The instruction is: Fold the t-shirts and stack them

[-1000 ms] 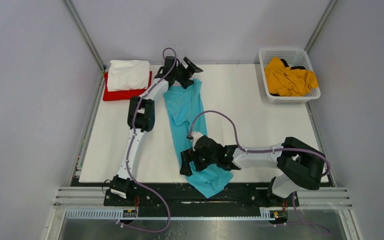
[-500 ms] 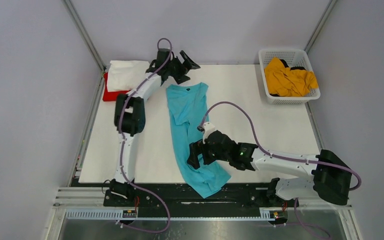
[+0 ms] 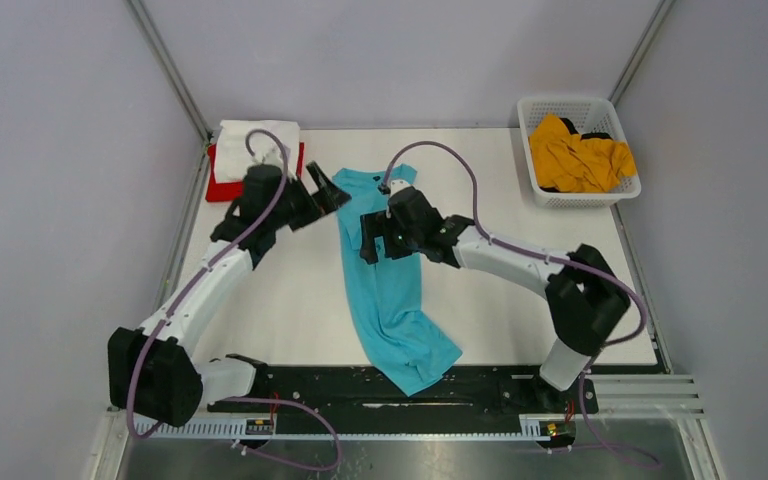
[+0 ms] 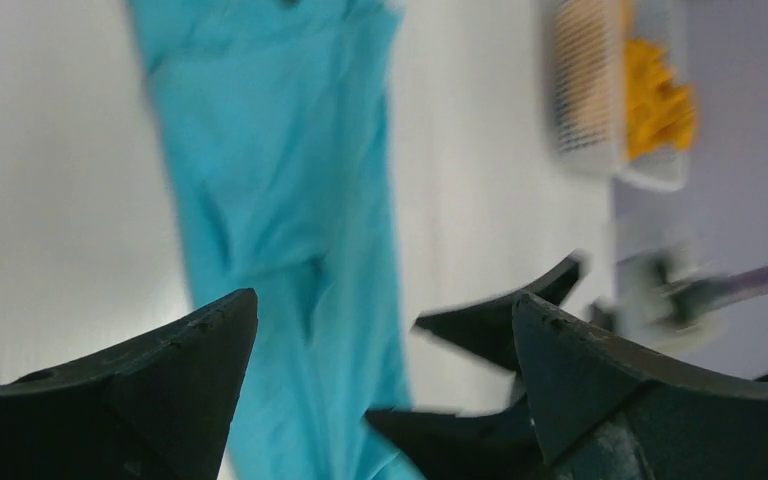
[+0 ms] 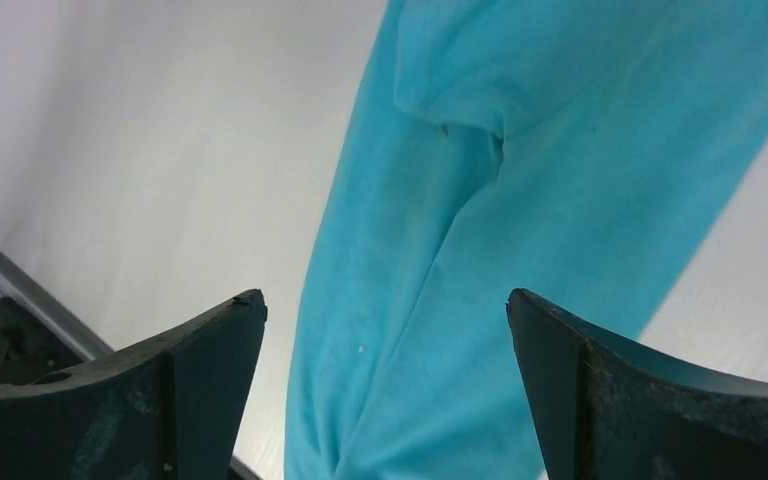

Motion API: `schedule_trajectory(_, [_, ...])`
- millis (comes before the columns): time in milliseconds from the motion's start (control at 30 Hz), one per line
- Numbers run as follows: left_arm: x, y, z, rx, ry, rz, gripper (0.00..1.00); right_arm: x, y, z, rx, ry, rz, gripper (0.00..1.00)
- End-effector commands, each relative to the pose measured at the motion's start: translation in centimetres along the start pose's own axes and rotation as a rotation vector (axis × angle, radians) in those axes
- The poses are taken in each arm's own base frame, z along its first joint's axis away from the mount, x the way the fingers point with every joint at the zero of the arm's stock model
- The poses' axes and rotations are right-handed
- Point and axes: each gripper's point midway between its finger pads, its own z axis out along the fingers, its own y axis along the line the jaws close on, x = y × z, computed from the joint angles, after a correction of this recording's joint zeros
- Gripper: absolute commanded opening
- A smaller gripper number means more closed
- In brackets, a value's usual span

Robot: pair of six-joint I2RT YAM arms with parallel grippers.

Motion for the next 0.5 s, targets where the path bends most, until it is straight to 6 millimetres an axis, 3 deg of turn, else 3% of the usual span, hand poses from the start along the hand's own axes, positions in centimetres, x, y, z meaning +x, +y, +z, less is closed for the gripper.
schedule_trajectory(0, [6.0, 5.6, -0.3, -0.123, 0.093, -0.046, 0.99, 0.1, -0.4, 3.3, -0.011, 0.088, 0.011, 1.0])
schedule_trajectory(67, [7.2, 6.0, -0.4, -0.116, 0.095, -0.07, 0.99, -0.1, -1.2, 4.9, 0.016, 0.107, 0.05, 0.99])
schedule_trajectory(167, [9.0, 5.5, 0.8, -0.06, 0.143, -0.095, 0.99, 0.0, -2.3, 6.4, 0.041, 0.132, 0.146, 1.0])
schedule_trajectory(467, [12.5, 7.8, 8.9, -0.133, 0.313, -0.178, 0.99, 2.6, -4.8, 7.8, 0.051, 0.15, 0.269, 0.99])
